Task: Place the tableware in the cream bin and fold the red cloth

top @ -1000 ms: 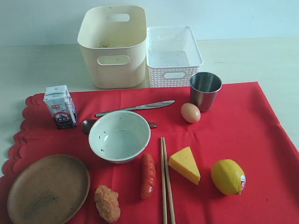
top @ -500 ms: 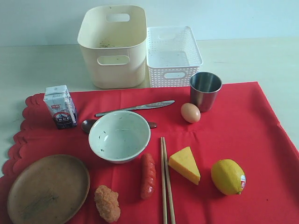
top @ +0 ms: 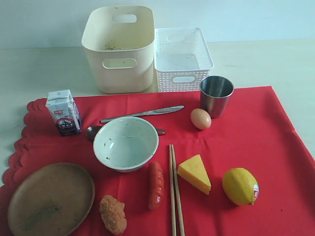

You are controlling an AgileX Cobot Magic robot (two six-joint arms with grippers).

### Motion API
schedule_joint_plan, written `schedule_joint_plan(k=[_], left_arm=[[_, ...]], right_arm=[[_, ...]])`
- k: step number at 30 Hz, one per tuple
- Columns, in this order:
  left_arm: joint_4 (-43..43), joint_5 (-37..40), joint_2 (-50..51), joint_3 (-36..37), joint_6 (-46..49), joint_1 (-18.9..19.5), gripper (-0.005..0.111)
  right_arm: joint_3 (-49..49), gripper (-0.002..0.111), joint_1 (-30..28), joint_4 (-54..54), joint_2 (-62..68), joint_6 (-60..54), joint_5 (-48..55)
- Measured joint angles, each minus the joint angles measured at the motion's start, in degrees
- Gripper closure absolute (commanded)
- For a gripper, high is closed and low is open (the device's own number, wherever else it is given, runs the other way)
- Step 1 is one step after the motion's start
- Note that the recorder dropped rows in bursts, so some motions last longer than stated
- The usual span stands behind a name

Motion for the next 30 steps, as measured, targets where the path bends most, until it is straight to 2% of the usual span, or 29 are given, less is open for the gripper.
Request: schedule_joint_plan(k=[11,19,30], left_arm=[[0.0,0.0,0.0,0.0,0.0,0.0,0.107],[0.0,0.11,0.0,0.0,0.0,0.0,0.107],[0.0,0.11,0.0,0.0,0.1,0.0,0.107]], right_arm=[[-4.85,0.108,0.0,0.0,16.53,0.0,-0.24],[-4.85,0.108,0.0,0.0,17.51,0.0,-0.67],[-4.85,0.108,0.0,0.0,17.51,0.0,-7.56]])
